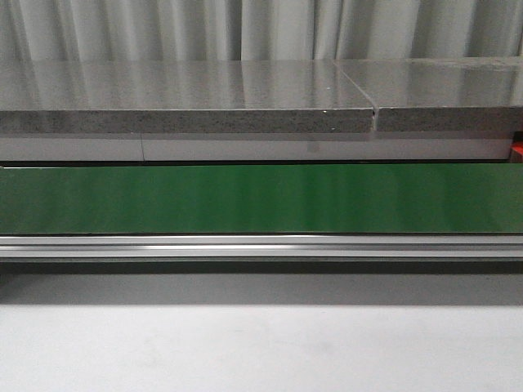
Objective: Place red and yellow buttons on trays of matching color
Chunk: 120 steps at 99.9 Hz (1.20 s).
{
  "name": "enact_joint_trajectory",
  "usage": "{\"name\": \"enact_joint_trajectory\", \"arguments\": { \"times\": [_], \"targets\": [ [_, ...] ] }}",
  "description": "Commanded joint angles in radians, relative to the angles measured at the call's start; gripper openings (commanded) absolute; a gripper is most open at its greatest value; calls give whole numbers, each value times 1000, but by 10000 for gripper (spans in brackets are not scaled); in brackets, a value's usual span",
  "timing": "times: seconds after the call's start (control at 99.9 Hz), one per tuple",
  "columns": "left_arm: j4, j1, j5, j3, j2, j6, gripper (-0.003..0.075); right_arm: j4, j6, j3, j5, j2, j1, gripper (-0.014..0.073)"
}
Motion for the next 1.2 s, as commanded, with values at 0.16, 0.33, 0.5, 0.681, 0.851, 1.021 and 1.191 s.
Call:
{"name": "enact_joint_trajectory", "arguments": {
  "times": [0.16, 0.33, 0.5, 0.681, 0.851, 1.021, 1.191],
  "targets": [
    [-6, -8, -74, -26, 4, -11, -19, 6, -13, -27, -51, -6, 2, -68],
    [-6, -8, -78, -26, 4, -11, -19, 6, -13, -27, -51, -6, 2, -68],
    [-8, -8, -78, -26, 4, -11, -19, 6, -13, -27, -51, -6, 2, -68],
    [-12, -8, -74, -26, 4, -11, 5, 6, -13, -27, -51, -6, 2, -68],
    [-12, -8, -73, -26, 4, -11, 285, 6, -13, -27, -51, -6, 2, -68],
    [-12, -8, -81, -26, 4, -11, 657, 6, -13, -27, -51, -6, 2, -68],
    [-4, -8, -85, -26, 4, -11, 669, 6, -13, -27, -51, -6, 2, -68]
  ]
}}
